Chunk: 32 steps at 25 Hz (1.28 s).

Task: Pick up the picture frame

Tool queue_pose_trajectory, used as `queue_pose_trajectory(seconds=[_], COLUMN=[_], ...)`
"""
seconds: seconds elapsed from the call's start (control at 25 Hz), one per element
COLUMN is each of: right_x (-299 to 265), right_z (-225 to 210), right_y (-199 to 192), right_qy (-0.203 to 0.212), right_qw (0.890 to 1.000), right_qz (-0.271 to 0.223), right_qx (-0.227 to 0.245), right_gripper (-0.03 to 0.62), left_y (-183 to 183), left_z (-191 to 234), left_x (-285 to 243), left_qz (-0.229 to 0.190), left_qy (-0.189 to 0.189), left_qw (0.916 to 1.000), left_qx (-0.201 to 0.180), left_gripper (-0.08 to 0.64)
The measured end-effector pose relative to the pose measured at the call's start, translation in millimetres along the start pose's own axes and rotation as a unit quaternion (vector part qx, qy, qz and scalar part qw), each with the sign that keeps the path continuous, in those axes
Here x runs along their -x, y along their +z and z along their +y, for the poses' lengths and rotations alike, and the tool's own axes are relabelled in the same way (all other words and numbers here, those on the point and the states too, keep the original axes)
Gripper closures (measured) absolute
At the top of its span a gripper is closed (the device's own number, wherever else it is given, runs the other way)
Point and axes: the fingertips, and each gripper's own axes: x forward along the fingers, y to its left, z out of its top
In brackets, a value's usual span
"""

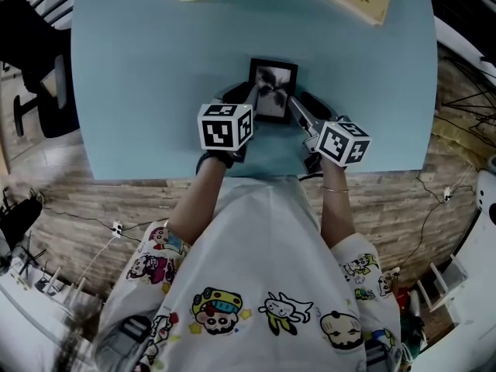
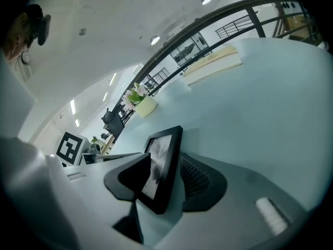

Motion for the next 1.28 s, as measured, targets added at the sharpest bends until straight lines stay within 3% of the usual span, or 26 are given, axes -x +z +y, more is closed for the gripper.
queue_pose_trajectory(seconds=[0.52, 0.68, 1.28], right_x=[-17, -22, -42], right_z=[-3, 7, 25], right_y=[-13, -18, -6], right_qy=[0.036, 0.072, 0.149], right_qw=[0.994, 0.987, 0.970], right_qz=[0.075, 0.100, 0.126], right_qx=[-0.066, -0.102, -0.148], right_gripper=[0.407, 0.413, 0.442], left_y=[2, 1, 2], left_z=[1, 1, 2], left_x=[-1, -1, 0], left_qz=[0.011, 0.016, 0.038], left_qy=[-0.020, -0.028, -0.071], left_qw=[0.9995, 0.9990, 0.9941], left_qx=[0.024, 0.033, 0.072], left_gripper=[0.489, 0.489, 0.489])
